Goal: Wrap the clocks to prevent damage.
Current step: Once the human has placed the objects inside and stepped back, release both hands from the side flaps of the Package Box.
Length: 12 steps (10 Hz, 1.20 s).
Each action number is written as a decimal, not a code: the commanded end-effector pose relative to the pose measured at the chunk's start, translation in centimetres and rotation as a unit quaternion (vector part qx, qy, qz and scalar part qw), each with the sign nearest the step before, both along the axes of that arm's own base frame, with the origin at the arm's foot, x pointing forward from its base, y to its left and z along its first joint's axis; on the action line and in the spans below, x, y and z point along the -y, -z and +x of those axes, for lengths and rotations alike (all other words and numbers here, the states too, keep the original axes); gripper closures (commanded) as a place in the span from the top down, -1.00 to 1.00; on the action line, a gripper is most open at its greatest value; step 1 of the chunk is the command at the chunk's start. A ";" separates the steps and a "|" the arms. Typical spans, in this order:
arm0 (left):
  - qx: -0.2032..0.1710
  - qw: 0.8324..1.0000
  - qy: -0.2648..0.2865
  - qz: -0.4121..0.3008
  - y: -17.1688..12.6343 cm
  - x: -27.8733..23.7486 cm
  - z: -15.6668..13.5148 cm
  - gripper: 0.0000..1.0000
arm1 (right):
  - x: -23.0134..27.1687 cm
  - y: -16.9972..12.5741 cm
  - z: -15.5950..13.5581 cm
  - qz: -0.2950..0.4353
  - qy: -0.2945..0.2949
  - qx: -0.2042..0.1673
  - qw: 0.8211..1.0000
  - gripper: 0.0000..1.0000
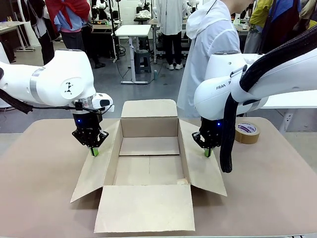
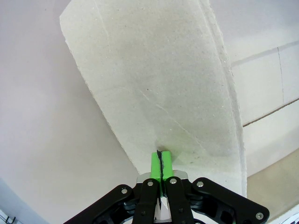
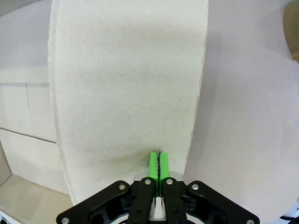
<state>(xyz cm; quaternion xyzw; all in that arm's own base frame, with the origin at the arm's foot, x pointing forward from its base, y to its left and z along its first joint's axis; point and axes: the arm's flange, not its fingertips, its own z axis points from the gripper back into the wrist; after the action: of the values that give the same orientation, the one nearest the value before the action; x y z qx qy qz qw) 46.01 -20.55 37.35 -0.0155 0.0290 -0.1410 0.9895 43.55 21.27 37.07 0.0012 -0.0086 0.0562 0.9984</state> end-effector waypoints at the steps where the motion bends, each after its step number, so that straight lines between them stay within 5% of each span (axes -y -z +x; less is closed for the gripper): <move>1: -0.003 1.000 0.005 0.002 0.1 0.0 -0.1 -0.99 | -0.1 0.0 -0.1 -0.004 -0.003 0.000 1.000 -0.98; 12: -0.003 1.000 0.005 0.002 0.1 0.0 -0.1 -0.99 | -0.1 0.0 -0.1 -0.004 -0.003 0.000 1.000 -0.98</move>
<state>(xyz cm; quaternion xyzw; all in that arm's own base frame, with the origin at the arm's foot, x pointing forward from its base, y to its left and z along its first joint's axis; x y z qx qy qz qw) 46.01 -20.55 37.35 -0.0155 0.0290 -0.1410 0.9895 43.55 21.27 37.07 0.0012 -0.0086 0.0562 0.9984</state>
